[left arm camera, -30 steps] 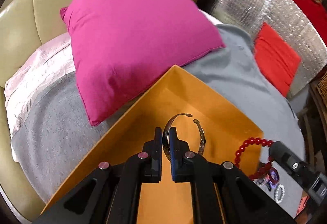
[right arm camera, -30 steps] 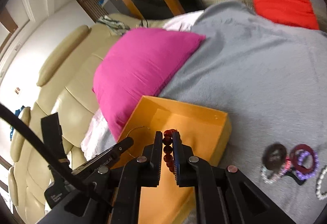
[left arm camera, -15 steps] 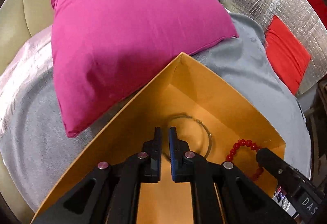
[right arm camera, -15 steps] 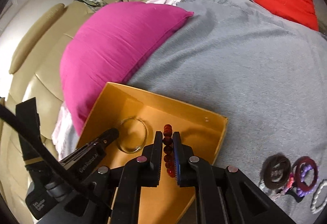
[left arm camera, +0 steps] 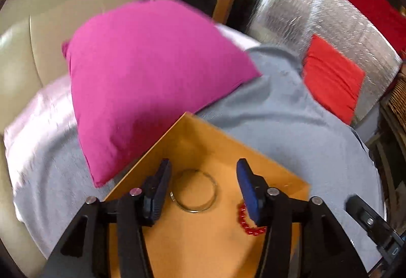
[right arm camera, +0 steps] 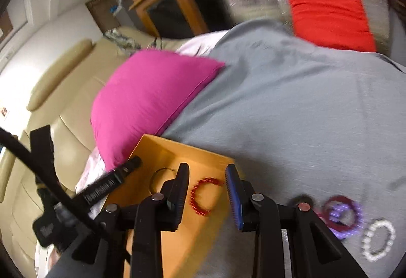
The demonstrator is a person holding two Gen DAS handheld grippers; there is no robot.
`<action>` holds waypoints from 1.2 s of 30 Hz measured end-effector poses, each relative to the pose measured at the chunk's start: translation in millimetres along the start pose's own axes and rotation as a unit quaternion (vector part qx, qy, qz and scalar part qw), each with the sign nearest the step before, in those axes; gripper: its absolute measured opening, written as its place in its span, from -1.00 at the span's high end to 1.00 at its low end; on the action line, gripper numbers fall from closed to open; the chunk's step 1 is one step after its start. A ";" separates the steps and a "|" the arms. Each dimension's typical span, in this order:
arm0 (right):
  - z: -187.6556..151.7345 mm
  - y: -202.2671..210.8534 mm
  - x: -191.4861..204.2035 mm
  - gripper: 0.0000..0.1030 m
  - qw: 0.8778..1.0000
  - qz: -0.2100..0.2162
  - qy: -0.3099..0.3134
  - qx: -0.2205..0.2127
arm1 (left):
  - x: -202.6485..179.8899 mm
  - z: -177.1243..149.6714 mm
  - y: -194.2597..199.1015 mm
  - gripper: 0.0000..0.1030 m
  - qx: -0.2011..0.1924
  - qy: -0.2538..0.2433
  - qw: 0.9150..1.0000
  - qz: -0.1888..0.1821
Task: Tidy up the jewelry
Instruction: 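Move both tools back to the jewelry on the table, then grasp the white bead bracelet with the right tool while the left tool grasps the maroon hair tie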
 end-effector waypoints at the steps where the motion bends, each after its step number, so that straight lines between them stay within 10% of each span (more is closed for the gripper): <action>1: 0.4 10.9 -9.5 0.35 1.000 -0.005 -0.005 -0.006 | -9.3 3.7 10.6 -0.22 -0.018 -0.014 1.000 0.001; 13: -53.7 145.8 -182.1 0.10 0.986 -0.125 -0.095 -0.050 | -122.3 -10.8 78.9 -0.52 -0.113 -0.163 0.980 -0.034; 36: -88.9 85.5 -253.9 0.33 0.978 -0.158 -0.132 0.030 | -200.1 -116.3 16.4 -0.52 0.021 -0.220 0.973 -0.072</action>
Point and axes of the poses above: each gripper's, at about its wrist camera, not at the fingertips, and y roughly against the way its jaws point, x to its left, z to its top, the point moved 10 cm from there along -y, roughly the way its jaws point, and after that the axes turned 9 degrees about -x, right-handed, at the moved point
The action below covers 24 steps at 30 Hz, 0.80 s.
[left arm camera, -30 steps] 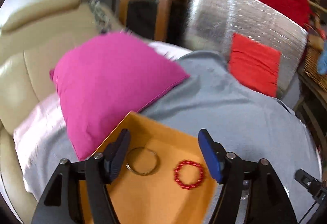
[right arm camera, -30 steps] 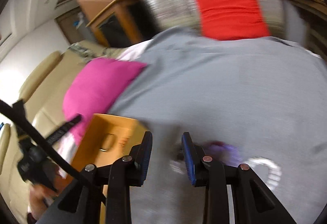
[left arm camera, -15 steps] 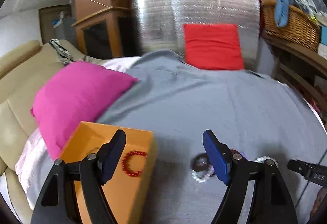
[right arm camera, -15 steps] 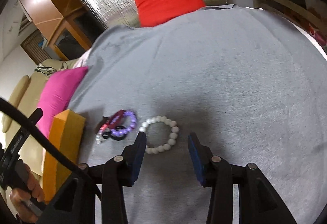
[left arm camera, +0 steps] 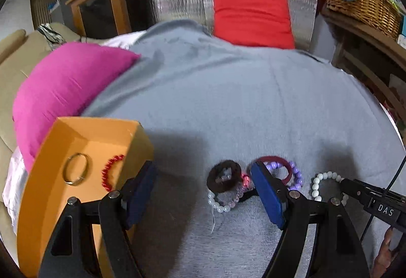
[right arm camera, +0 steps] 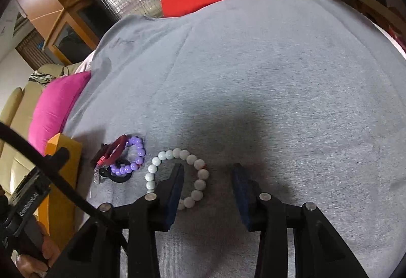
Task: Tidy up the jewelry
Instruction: 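Grasp the white bead bracelet with the right tool while the left tool grasps the maroon hair tie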
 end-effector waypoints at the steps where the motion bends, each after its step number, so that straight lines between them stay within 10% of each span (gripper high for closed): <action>1: -1.4 -1.7 2.8 0.39 1.000 -0.007 0.014 0.001 | -1.0 -2.2 -2.9 -0.52 0.005 0.001 1.000 -0.002; 4: -5.2 -3.7 8.3 0.75 0.998 -0.020 0.053 0.000 | -9.4 -7.7 -8.5 -0.52 0.017 0.004 1.000 -0.019; 20: -9.5 22.4 -39.0 0.80 0.998 -0.058 0.015 -0.014 | -73.7 -18.2 -25.0 -0.51 0.048 0.016 0.990 -0.133; 24: -15.1 25.3 -37.3 0.79 0.998 -0.061 0.021 -0.014 | -78.7 -20.6 -37.0 0.03 0.060 0.029 0.987 -0.146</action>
Point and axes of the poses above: each gripper's, at about its wrist camera, not at the fingertips, and y roughly against the way its jaws point, x to its left, z to its top, the point moved 10 cm from there along -y, roughly the way its jaws point, and after that the axes turned 9 degrees about -x, right-handed, at the moved point
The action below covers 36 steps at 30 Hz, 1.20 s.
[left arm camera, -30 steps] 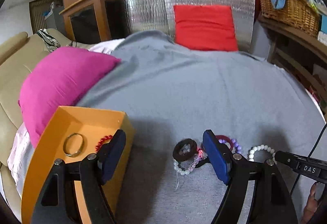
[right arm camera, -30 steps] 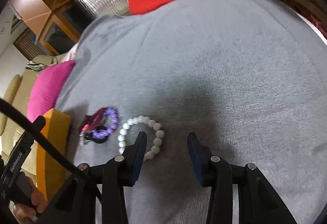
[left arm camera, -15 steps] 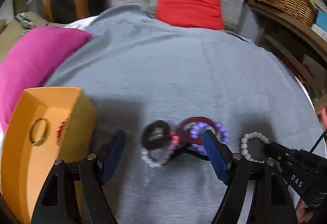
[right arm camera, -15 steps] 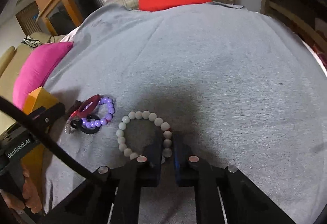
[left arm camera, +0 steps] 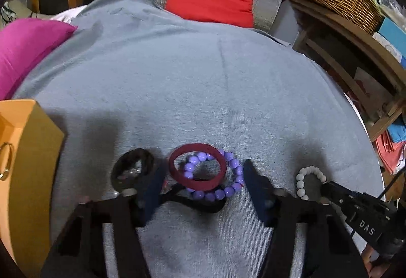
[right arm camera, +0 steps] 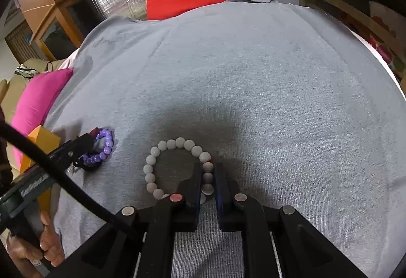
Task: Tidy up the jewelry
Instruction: 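Grasp the white bead bracelet with the right tool while the left tool grasps the maroon hair tie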
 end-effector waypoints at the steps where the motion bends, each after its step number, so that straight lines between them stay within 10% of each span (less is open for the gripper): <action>1: -0.9 0.1 1.2 0.79 1.000 0.001 0.000 0.001 | 0.2 -1.4 -2.7 0.25 0.003 0.002 1.000 -0.001; 6: -3.9 4.8 3.6 0.80 1.000 0.001 0.001 -0.002 | 2.7 -5.7 -3.3 0.72 0.012 0.031 0.999 -0.023; 23: 5.8 28.9 3.4 0.80 0.999 0.028 -0.009 -0.028 | -18.3 -40.2 25.4 0.70 0.079 -0.005 0.994 -0.077; 29: 2.6 21.1 -13.3 0.80 1.000 0.010 -0.022 -0.011 | -11.5 -37.2 33.0 0.48 0.068 -0.008 0.996 -0.065; 32: -2.5 15.9 -19.4 0.80 1.000 0.003 -0.028 0.004 | -3.3 -35.1 36.3 -0.16 0.064 -0.013 0.996 -0.053; 36: -4.1 12.9 -20.5 0.80 0.999 0.001 -0.031 0.008 | 4.1 -30.5 37.9 -0.17 0.049 -0.011 0.998 -0.045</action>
Point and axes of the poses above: each gripper's, at about its wrist camera, not at the fingertips, and y roughly against the way its jaws point, x to its left, z to its top, the point moved 10 cm from there along -y, roughly the way its jaws point, and after that the axes turned 9 degrees about -x, right-handed, at the moved point
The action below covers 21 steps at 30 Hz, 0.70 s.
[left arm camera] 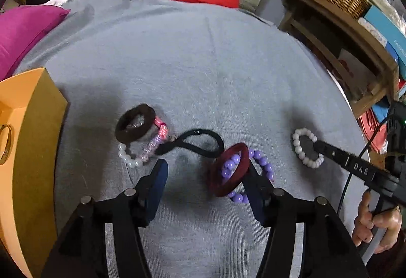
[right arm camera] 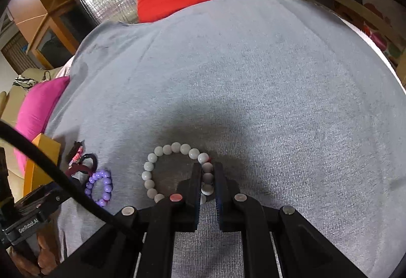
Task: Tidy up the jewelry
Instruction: 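Grasp the white bead bracelet with the right tool while the left tool grasps the maroon hair tie, then carry both items into the orange box and open both tools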
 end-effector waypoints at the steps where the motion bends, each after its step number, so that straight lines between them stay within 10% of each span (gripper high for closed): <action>1: 0.2 -0.2 1.3 0.80 1.000 0.001 0.000 0.000 | 2.0 0.8 0.7 -0.17 -0.004 0.000 1.000 0.000; 10: 1.5 -0.5 10.4 0.80 1.000 0.003 0.009 -0.006 | -5.8 4.1 -2.7 0.81 -0.010 -0.026 1.000 -0.010; 21: 20.1 32.3 48.3 0.80 0.993 0.087 0.024 -0.074 | -14.8 18.5 33.7 0.84 -0.057 -0.024 0.998 -0.026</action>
Point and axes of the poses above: each gripper's, at about its wrist camera, not at the fingertips, and y roughly against the way its jaws point, x to its left, z to its top, the point moved 10 cm from there along -y, roughly the way its jaws point, and after that the axes turned 9 degrees about -x, right-handed, at the moved point
